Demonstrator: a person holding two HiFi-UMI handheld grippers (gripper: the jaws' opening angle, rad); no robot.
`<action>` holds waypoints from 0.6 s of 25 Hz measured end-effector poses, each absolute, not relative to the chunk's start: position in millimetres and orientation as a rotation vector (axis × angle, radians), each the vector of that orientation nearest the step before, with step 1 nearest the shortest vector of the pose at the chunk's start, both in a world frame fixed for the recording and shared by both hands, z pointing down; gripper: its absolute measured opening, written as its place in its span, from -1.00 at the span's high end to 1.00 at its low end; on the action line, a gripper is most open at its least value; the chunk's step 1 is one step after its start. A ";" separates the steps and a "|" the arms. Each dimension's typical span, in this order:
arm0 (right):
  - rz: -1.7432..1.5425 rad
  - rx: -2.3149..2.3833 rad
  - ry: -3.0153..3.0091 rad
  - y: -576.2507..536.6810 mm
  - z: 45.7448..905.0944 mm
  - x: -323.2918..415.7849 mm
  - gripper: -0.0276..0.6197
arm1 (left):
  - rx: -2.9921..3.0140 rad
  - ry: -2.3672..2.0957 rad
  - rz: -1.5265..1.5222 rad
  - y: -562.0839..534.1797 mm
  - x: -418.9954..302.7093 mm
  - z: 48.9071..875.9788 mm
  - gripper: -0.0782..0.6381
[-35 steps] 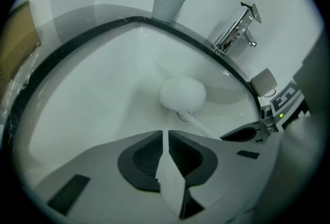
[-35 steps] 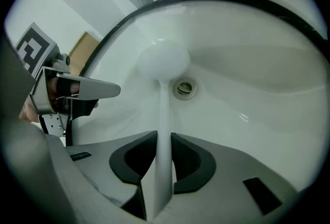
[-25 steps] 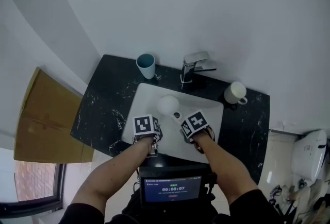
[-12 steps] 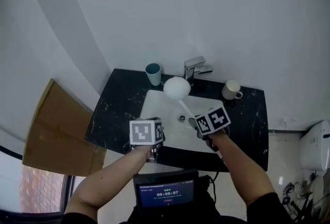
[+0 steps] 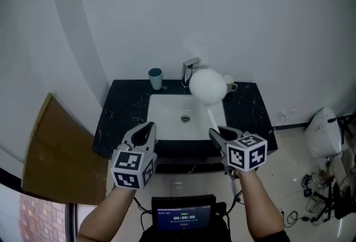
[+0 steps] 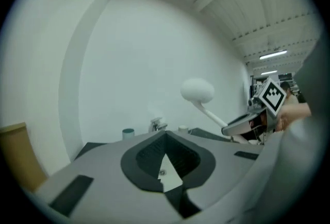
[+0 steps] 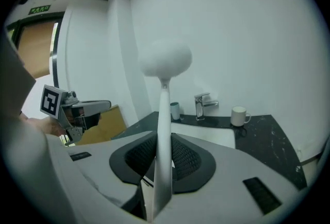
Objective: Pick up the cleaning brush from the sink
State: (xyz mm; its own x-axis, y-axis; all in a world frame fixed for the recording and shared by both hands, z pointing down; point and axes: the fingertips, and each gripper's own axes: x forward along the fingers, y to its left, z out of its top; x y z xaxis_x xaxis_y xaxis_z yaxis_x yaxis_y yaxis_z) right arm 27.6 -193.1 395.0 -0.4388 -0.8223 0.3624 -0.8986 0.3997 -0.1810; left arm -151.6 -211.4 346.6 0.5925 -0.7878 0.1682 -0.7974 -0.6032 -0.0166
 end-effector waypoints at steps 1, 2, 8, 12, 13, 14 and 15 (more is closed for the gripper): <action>0.479 1.559 -2.453 -171.5 388.5 32.7 0.71 | 2.802 -1.372 0.159 -190.8 -153.7 335.4 0.75; 0.443 1.595 -2.467 -153.7 381.5 37.2 0.71 | 2.846 -1.384 0.095 -174.9 -157.0 326.4 0.75; 0.324 1.810 -2.522 -79.1 351.8 68.3 0.70 | 2.806 -1.491 -0.009 -132.3 -178.7 334.6 0.75; 0.278 1.876 -2.506 -38.5 360.7 90.6 0.70 | 2.826 -1.575 -0.011 -97.9 -172.0 338.7 0.75; 0.262 1.893 -2.503 -32.1 363.0 96.4 0.70 | 2.832 -1.604 -0.024 -91.8 -170.0 337.2 0.75; 0.245 1.909 -2.502 -27.4 364.8 101.7 0.70 | 2.838 -1.629 -0.036 -86.9 -168.3 336.1 0.75; 0.231 1.923 -2.504 -24.0 365.8 105.8 0.70 | 2.841 -1.643 -0.036 -82.5 -166.8 336.2 0.75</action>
